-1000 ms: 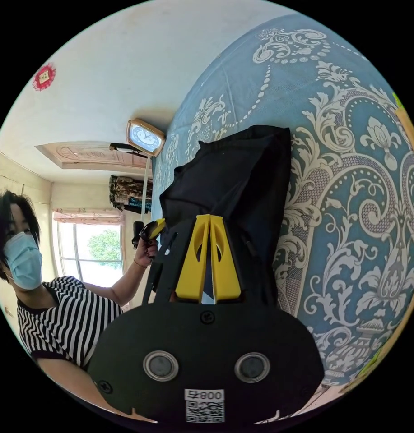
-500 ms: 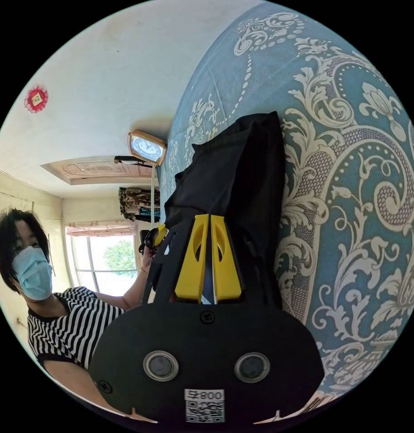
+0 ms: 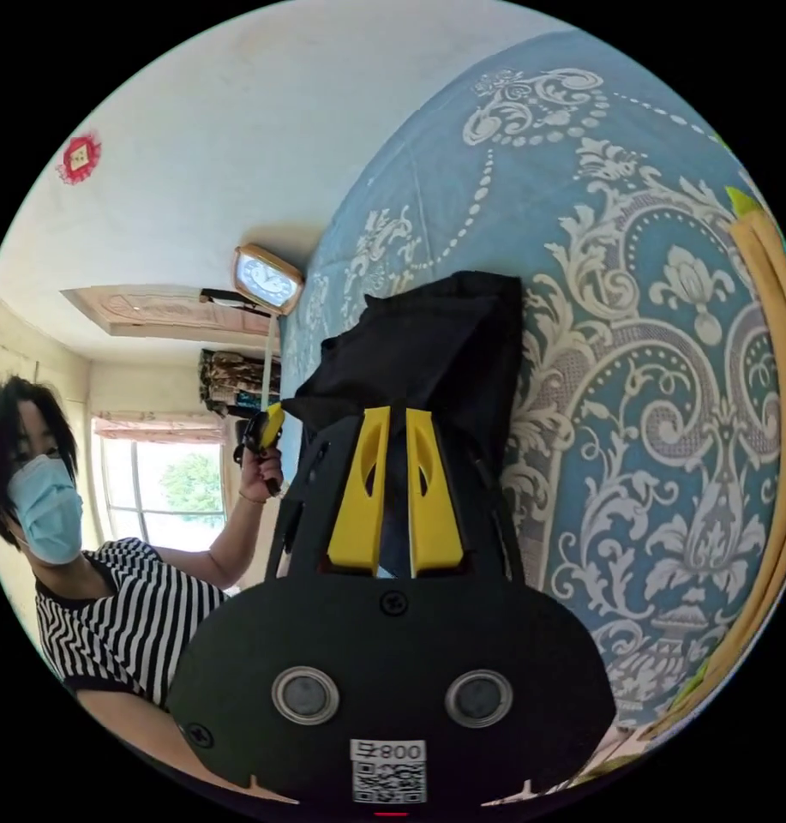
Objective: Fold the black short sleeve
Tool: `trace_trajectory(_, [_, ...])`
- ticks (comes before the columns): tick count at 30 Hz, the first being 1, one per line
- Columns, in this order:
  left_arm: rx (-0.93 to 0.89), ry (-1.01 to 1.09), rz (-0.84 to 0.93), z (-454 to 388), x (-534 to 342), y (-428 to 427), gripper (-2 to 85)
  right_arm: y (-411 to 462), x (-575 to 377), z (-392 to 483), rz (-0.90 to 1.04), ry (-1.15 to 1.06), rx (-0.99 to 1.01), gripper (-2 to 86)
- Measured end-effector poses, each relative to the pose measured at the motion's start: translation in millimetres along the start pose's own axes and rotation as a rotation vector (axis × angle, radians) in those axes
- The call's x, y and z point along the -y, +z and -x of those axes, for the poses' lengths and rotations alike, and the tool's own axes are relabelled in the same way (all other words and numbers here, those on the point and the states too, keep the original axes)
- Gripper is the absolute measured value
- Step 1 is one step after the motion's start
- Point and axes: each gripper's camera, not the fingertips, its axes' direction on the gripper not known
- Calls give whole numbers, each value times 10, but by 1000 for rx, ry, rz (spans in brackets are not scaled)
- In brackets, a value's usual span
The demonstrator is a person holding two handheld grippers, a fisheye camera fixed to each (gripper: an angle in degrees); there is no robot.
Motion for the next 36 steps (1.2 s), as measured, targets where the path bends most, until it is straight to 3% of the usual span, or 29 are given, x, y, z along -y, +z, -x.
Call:
trace_trajectory(7, [-21,-11,0,20,-6,118,3,276,15,-79,37,79,73,67])
trace_trajectory(12, [-26,-17,-7,13,-47,179,3,453,146,-8,8,99,117,22])
trace_trajectory(21, [-32,6,-23,-42,110,402,3,497,579,420,-40,30,181,6])
trace_trajectory(30, [163,-19,-9,130,712,915,18,822,1164,729,12,102,187,27])
trace_trajectory(36, [176,5,-33,78,600,1030,29,832,1124,1216,19,35,85,25])
